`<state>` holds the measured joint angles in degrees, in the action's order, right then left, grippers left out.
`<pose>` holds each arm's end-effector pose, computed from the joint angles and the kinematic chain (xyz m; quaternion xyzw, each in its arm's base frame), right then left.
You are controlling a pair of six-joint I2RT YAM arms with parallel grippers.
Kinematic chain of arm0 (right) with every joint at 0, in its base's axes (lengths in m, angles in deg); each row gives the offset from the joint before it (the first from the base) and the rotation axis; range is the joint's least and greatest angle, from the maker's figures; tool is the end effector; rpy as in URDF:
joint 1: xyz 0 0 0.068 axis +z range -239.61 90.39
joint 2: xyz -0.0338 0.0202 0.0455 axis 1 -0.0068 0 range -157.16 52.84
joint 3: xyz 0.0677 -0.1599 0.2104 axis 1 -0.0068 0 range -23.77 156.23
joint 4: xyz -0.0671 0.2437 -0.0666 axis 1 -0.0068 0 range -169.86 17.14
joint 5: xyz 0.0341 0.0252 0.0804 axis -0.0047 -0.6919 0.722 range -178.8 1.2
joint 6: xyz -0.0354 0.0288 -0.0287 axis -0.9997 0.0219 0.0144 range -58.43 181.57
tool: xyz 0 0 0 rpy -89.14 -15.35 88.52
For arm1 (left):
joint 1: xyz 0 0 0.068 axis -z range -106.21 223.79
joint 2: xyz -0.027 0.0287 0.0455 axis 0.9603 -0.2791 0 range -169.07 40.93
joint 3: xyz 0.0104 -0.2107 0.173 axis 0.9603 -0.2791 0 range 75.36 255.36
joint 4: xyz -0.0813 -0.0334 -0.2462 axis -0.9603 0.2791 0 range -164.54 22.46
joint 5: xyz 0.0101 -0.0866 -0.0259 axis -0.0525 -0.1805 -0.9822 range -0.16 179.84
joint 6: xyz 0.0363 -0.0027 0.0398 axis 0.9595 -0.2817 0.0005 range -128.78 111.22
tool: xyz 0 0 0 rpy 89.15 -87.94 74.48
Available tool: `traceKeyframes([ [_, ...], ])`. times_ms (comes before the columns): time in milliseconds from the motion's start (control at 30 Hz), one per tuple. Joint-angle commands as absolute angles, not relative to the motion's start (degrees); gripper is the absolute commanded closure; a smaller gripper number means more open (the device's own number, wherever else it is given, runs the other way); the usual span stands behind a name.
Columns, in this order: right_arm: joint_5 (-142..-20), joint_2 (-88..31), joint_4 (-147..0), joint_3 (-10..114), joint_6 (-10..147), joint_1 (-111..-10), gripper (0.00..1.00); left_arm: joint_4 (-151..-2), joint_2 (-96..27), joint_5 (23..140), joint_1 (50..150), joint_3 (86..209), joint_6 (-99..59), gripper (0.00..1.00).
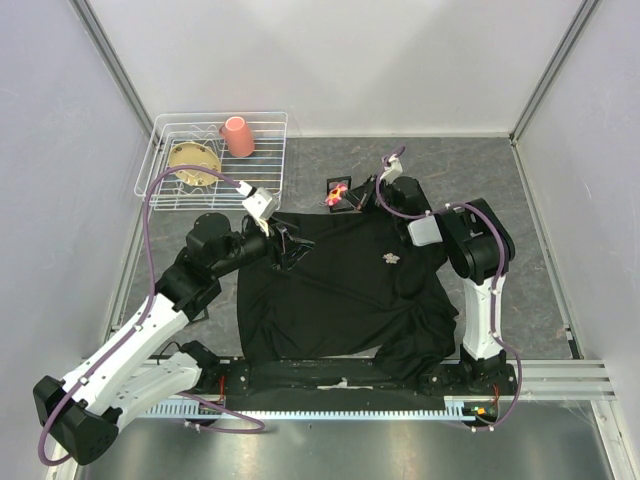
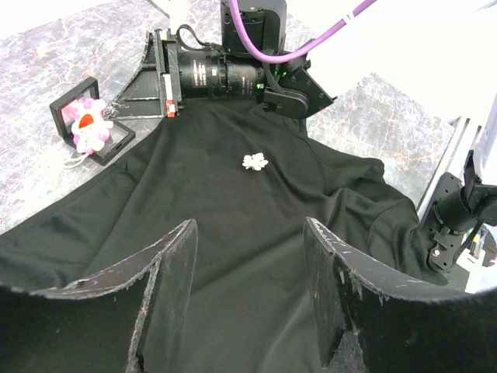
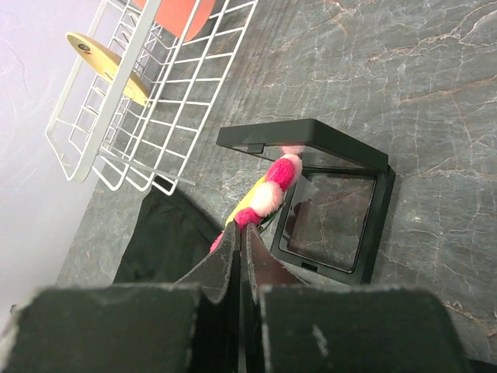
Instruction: Remove the brooch from the garment
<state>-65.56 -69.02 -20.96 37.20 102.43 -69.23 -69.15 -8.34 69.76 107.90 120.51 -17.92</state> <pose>0.4041 0.1651 0.1361 0.0036 0.7562 0.4558 0.4694 0.1608 -0.1236 0.3381 0.2724 0.7096 -0.3581 0.5423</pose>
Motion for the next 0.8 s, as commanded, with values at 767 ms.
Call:
traceKeyframes([
  [767,-67.53,-73.19,-14.94,38.9,103.32,-69.48,0.94,-72.25,-8.72,65.05,106.49,119.92,-21.17,0.37],
])
